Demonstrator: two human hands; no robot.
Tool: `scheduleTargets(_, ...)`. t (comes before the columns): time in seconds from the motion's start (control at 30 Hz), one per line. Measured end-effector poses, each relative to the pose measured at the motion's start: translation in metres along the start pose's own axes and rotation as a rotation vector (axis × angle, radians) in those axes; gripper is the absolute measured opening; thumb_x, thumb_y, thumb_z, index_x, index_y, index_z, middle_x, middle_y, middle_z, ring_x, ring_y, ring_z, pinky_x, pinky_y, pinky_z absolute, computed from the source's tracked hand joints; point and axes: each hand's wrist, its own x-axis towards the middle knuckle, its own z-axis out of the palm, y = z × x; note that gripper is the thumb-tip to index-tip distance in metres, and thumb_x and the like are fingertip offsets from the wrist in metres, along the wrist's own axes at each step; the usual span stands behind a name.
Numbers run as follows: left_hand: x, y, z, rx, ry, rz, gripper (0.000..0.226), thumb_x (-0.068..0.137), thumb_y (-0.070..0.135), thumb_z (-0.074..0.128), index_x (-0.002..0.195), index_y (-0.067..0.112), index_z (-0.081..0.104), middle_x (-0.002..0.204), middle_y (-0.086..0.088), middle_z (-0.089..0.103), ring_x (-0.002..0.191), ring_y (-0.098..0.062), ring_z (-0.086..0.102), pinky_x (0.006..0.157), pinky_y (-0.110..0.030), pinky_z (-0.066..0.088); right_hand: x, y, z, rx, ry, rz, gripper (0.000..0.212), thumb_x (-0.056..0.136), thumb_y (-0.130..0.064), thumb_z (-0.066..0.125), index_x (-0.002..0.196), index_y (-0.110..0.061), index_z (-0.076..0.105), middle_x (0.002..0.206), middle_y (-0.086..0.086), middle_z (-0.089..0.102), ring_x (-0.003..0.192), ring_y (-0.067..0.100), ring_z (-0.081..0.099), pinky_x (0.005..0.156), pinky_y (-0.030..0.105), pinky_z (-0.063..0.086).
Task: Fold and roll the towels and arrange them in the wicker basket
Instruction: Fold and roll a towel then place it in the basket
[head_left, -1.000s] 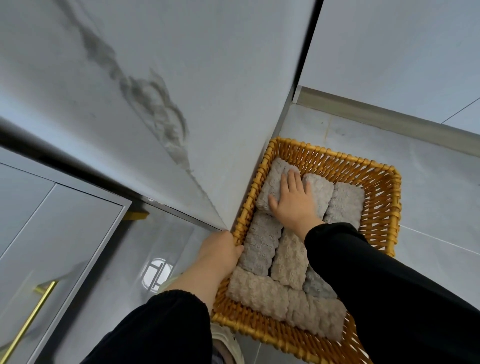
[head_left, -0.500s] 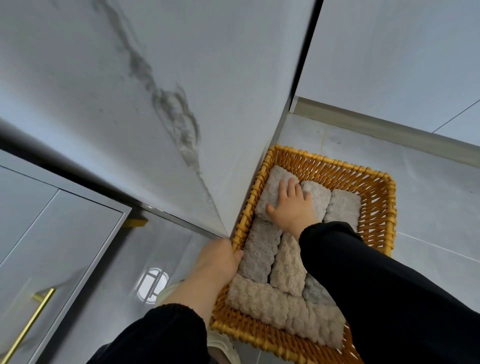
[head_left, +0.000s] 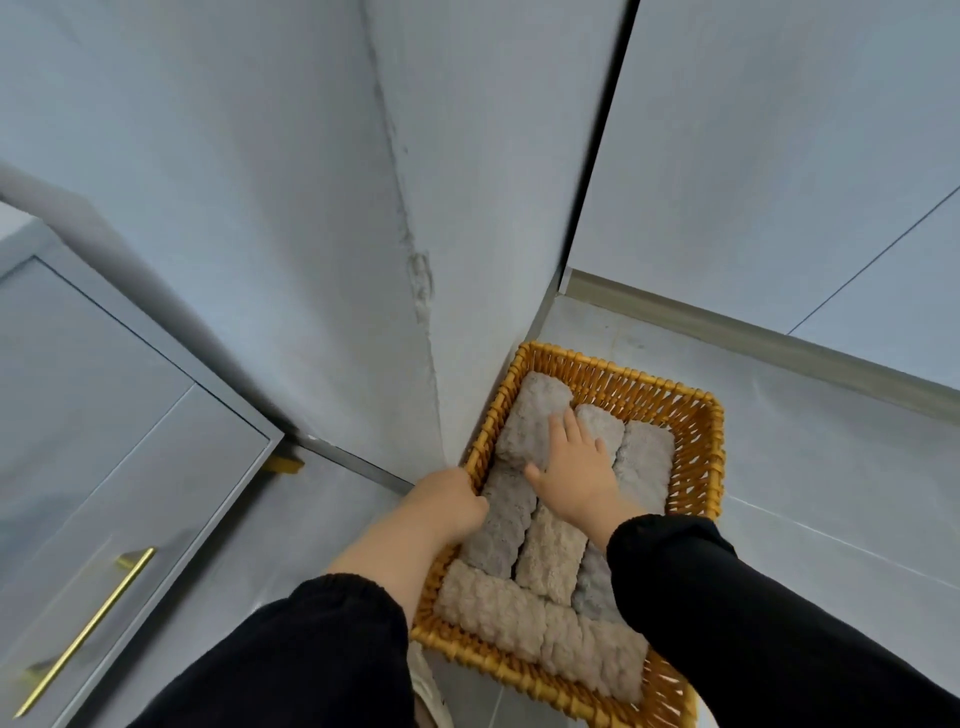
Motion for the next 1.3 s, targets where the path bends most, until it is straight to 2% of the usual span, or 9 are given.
scheduleTargets(0.1, -0.025, 0.012, -0.016, 0.02, 0.035, 0.056, 0.04, 0.098, 0.028, 0.043, 0.133, 0.009, 0.047, 0.136, -0.009, 0.05, 0.123, -0.024, 0.048, 0.096, -0.028, 0.039, -0.019, -0.008, -0.022, 0.046, 0.06, -0.024, 0.077, 0.096, -0.045, 0.042, 0.153, -0.01, 0.003, 0.16, 0.01, -0.003, 0.148, 0.025, 0.0, 0.12, 0.042, 0.007)
scheduleTargets(0.23, -0.062, 0.016, -0.032, -0.04, 0.142, 0.098, 0.011, 0.095, 0.025, 0.047, 0.084, 0.025, 0.049, 0.086, 0.006, 0.049, 0.098, -0.022, 0.05, 0.087, -0.031, 0.041, -0.047, -0.024, -0.057, 0.097, 0.18, -0.11, 0.074, 0.096, -0.04, 0.043, 0.153, -0.009, 0.006, 0.16, 0.01, 0.002, 0.148, 0.024, 0.003, 0.12, 0.039, 0.009)
scheduleTargets(0.27, -0.073, 0.018, -0.036, -0.064, 0.149, 0.101, 0.008, 0.096, 0.025, 0.047, 0.091, 0.024, 0.053, 0.092, 0.004, 0.053, 0.101, -0.022, 0.051, 0.089, -0.031, 0.041, -0.053, -0.028, -0.065, 0.121, 0.214, -0.132, 0.073, 0.095, -0.038, 0.044, 0.152, -0.01, 0.008, 0.16, 0.01, 0.004, 0.148, 0.023, 0.004, 0.12, 0.038, 0.01)
scheduleTargets(0.37, -0.107, 0.017, -0.051, -0.102, 0.262, 0.141, 0.041, 0.097, 0.026, 0.046, 0.136, 0.013, 0.046, 0.137, -0.007, 0.05, 0.125, -0.022, 0.046, 0.102, -0.03, 0.036, -0.074, -0.047, -0.093, 0.184, 0.362, -0.21, 0.069, 0.094, -0.036, 0.046, 0.151, -0.01, 0.016, 0.159, 0.009, 0.014, 0.146, 0.022, 0.012, 0.12, 0.037, 0.014)
scheduleTargets(0.57, -0.167, 0.006, -0.076, -0.049, 0.613, 0.296, 0.041, 0.099, 0.024, 0.043, 0.139, 0.018, 0.044, 0.141, 0.0, 0.049, 0.127, -0.015, 0.045, 0.103, -0.024, 0.033, -0.119, -0.081, -0.14, 0.311, 0.674, -0.39, 0.059, 0.091, -0.025, 0.05, 0.145, -0.011, 0.032, 0.155, 0.007, 0.026, 0.143, 0.02, 0.021, 0.117, 0.031, 0.017)
scheduleTargets(0.73, -0.215, -0.013, -0.103, 0.053, 0.875, 0.373, 0.054, 0.098, 0.031, 0.044, 0.149, 0.023, 0.027, 0.157, 0.002, 0.02, 0.143, -0.014, 0.02, 0.114, -0.026, 0.018, -0.162, -0.116, -0.176, 0.285, 0.923, -0.702, 0.051, 0.082, -0.023, 0.047, 0.13, -0.009, 0.041, 0.141, 0.012, 0.04, 0.13, 0.026, 0.037, 0.111, 0.038, 0.029)
scheduleTargets(0.87, -0.255, -0.038, -0.123, 0.08, 1.032, 0.376, 0.061, 0.097, 0.033, 0.048, 0.15, 0.023, 0.022, 0.16, 0.0, 0.007, 0.146, -0.016, 0.011, 0.116, -0.028, 0.013, -0.185, -0.156, -0.199, 0.21, 0.938, -0.895, 0.051, 0.08, -0.022, 0.048, 0.129, -0.01, 0.039, 0.14, 0.01, 0.035, 0.131, 0.026, 0.035, 0.109, 0.044, 0.031)
scheduleTargets(1.07, -0.308, -0.087, -0.145, 0.045, 1.272, 0.273, 0.059, 0.096, 0.029, 0.05, 0.149, 0.018, 0.026, 0.16, -0.005, 0.01, 0.147, -0.022, 0.012, 0.118, -0.035, 0.013, -0.201, -0.238, -0.214, 0.243, 0.834, -0.915, 0.058, 0.084, -0.025, 0.047, 0.138, -0.01, 0.035, 0.148, 0.009, 0.033, 0.136, 0.02, 0.023, 0.111, 0.05, 0.031)
scheduleTargets(1.3, -0.349, -0.159, -0.157, -0.076, 1.431, 0.089, 0.062, 0.097, 0.03, 0.048, 0.151, 0.019, 0.019, 0.16, -0.003, 0.006, 0.147, -0.019, 0.005, 0.117, -0.033, 0.008, -0.22, -0.342, -0.198, 0.306, 0.642, -0.963, 0.064, 0.09, -0.019, 0.053, 0.148, -0.012, 0.026, 0.157, 0.003, 0.017, 0.144, 0.016, 0.011, 0.118, 0.027, 0.006)
